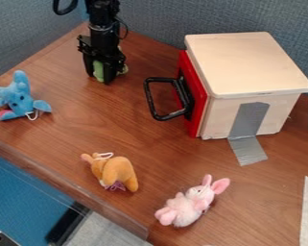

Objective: Place the green toy on top of the drawer

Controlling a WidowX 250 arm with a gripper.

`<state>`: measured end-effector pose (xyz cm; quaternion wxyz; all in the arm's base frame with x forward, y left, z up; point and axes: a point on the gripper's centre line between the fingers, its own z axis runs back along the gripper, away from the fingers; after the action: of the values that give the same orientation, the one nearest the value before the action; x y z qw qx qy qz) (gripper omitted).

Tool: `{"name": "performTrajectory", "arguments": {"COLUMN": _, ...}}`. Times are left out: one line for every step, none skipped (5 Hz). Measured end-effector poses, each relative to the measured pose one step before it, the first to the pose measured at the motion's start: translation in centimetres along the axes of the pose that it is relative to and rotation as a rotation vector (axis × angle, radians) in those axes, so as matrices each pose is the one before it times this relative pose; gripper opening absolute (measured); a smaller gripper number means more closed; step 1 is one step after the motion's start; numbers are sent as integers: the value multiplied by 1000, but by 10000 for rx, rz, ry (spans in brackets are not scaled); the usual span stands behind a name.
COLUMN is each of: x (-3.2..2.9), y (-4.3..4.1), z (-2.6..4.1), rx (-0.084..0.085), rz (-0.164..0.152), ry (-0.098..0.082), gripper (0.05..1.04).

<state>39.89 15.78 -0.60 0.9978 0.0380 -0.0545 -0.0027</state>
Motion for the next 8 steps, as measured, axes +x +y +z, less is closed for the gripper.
{"name": "performTrajectory", "arguments": {"x": 960, "y": -558, "z": 5014, "rx": 50, "rz": 219, "ry": -767, "gripper": 575}}
{"name": "performTrajectory", "arguments": {"x": 1746, "y": -3954, "z": 5034, "rx": -243, "rz": -431, "ry": -787, "gripper": 575}}
{"name": "performTrajectory", "arguments": {"x": 1254, "y": -5181, "z": 1371, "rx": -670, "rz": -808, "ry": -96, "gripper": 575}}
{"name": "performTrajectory", "arguments": {"x": 2294, "y": -4154, "z": 1502, "rx": -331, "rz": -863, "ry": -413, "gripper": 575}}
{"name": "performTrajectory", "arguments": {"x": 1287, "y": -4977, "z": -1413, "rx": -429, "rz": -850, "ry": 194, "gripper": 575}}
{"name": "performTrajectory", "arguments": {"x": 371, "y": -3592, "z": -1509, "rx": -194, "rz": -560, "ry": 329, "gripper": 575}}
{"name": "performTrajectory", "arguments": {"x": -293, "y": -669, "z": -9, "rx": 117, "rz": 52, "ry": 271, "gripper": 652}}
{"name": "performTrajectory", "arguments": {"x": -1125, "y": 251, "z": 113, "rx": 284, "rz": 330, "ry": 746, "gripper": 938}}
